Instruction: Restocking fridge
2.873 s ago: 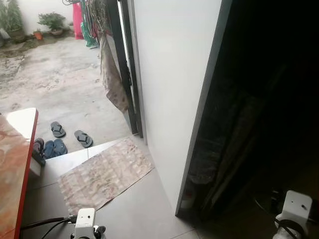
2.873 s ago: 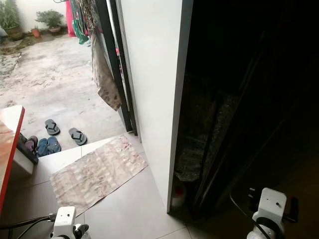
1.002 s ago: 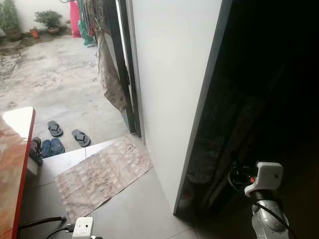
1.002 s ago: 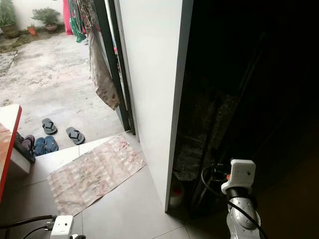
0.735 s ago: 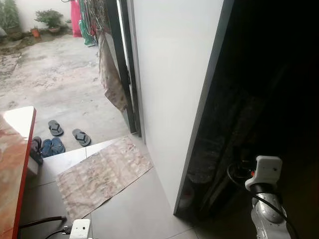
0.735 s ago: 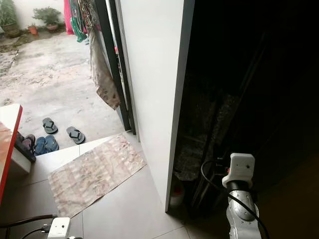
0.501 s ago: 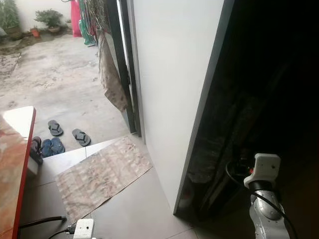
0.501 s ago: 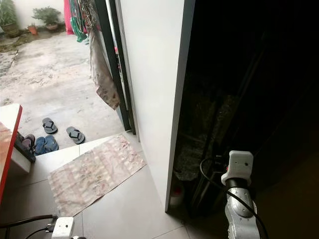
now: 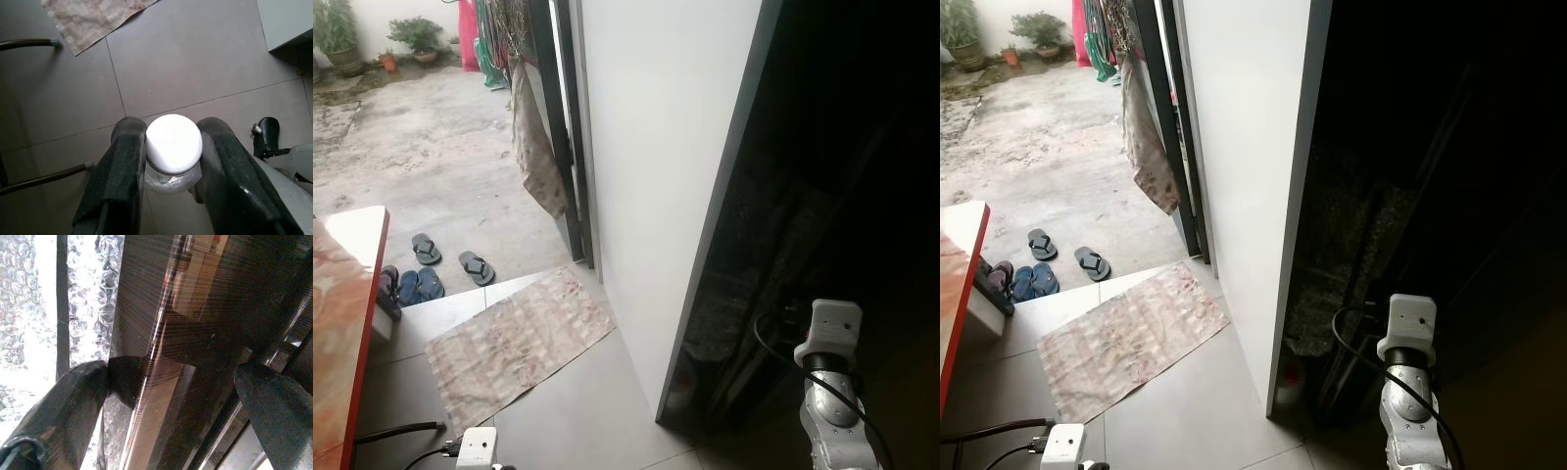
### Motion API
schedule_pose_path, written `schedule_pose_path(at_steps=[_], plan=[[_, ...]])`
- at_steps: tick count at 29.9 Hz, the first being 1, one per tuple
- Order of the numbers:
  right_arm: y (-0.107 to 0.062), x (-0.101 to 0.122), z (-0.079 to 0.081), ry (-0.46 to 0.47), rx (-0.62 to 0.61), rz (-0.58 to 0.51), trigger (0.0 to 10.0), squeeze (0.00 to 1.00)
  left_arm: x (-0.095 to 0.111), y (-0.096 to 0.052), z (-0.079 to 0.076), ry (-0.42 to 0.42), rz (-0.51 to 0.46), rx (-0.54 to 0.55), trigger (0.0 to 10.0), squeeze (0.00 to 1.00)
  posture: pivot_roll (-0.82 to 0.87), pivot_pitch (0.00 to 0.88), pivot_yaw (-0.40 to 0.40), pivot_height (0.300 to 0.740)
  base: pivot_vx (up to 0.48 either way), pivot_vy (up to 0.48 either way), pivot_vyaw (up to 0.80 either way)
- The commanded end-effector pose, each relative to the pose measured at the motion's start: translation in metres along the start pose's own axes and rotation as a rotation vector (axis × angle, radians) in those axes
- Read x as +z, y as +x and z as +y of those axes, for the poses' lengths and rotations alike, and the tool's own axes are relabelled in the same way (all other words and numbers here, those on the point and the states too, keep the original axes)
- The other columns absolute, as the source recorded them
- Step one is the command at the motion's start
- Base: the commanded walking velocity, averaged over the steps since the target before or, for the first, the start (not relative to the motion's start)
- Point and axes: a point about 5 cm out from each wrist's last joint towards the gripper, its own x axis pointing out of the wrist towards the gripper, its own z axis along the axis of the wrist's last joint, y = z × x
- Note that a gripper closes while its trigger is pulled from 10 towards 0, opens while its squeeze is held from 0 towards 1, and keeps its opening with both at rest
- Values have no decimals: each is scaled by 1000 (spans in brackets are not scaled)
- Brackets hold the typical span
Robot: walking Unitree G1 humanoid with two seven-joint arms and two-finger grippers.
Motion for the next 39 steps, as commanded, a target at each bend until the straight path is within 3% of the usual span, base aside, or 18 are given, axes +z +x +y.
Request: schedule_pose_path(at_steps=[1, 6, 15, 17, 26, 33, 39], plan=[[7, 5, -15, -20, -71, -18, 10000, 0, -8, -3, 6, 8, 22, 8, 10000, 0, -84, 32, 3, 740, 0, 0, 0], [7, 3, -21, -44, -125, -7, 10000, 0, -12, -4, 8, 9, 33, 9, 10000, 0, -86, 35, 5, 740, 0, 0, 0], [-5, -7, -61, -172, -373, 37, 10000, 0, -13, -3, 2, 13, 42, 7, 10000, 0, -88, 42, 13, 740, 0, 0, 0], [-14, -14, -78, -203, -459, 74, 10000, 0, -14, -3, -2, 15, 44, 2, 10000, 0, -93, 43, 14, 740, 0, 0, 0], [-38, -28, -108, -300, -631, 151, 10000, 0, -19, -4, -2, 17, 56, -2, 10000, 0, -98, 47, 20, 740, 0, 0, 0], [-56, -43, -124, -252, -755, 258, 10000, 0, -23, -6, 2, 27, 63, -1, 10000, 0, -101, 48, 25, 740, 0, 0, 0], [-76, -62, -127, -217, -838, 384, 10000, 0, -23, -6, 0, 35, 64, -5, 10000, 0, -102, 51, 28, 740, 0, 0, 0]])
